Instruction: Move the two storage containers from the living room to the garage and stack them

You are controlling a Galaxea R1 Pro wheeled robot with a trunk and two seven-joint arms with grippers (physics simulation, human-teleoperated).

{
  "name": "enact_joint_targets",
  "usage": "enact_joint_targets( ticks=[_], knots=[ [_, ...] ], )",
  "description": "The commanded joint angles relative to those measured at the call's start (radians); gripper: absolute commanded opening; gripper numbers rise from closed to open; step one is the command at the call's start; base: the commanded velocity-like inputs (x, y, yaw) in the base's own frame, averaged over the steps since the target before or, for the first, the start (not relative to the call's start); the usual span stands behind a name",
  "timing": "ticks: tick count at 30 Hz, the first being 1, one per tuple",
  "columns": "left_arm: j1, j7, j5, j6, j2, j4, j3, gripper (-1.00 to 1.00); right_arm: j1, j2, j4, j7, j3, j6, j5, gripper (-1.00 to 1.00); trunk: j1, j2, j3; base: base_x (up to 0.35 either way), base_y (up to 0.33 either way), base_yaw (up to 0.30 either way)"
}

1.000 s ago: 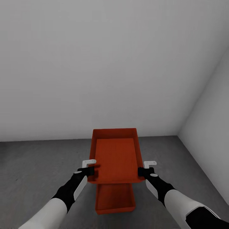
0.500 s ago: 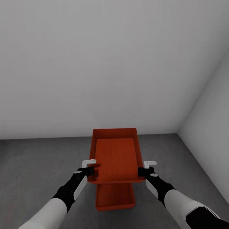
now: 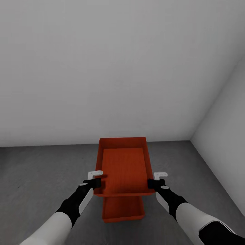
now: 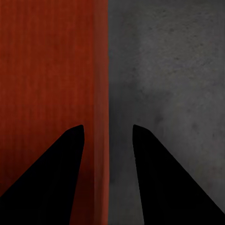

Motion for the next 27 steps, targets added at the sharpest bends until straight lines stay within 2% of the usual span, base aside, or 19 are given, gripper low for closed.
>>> enact_joint_targets(
  ticks=[1, 27],
  knots=[
    [-0.001, 0.016, -0.022, -0.008, 0.002, -0.004, 0.013, -1.0, -0.001, -0.006, 0.015, -0.002, -0.018, -0.003, -0.012, -1.0, 0.0, -0.002, -0.003, 0.0, 0.0, 0.0],
    [-0.001, 0.016, -0.022, -0.008, 0.002, -0.004, 0.013, -1.0, -0.001, -0.006, 0.015, -0.002, -0.018, -0.003, -0.012, -1.0, 0.0, -0.002, -0.045, 0.0, 0.0, 0.0]
  ],
)
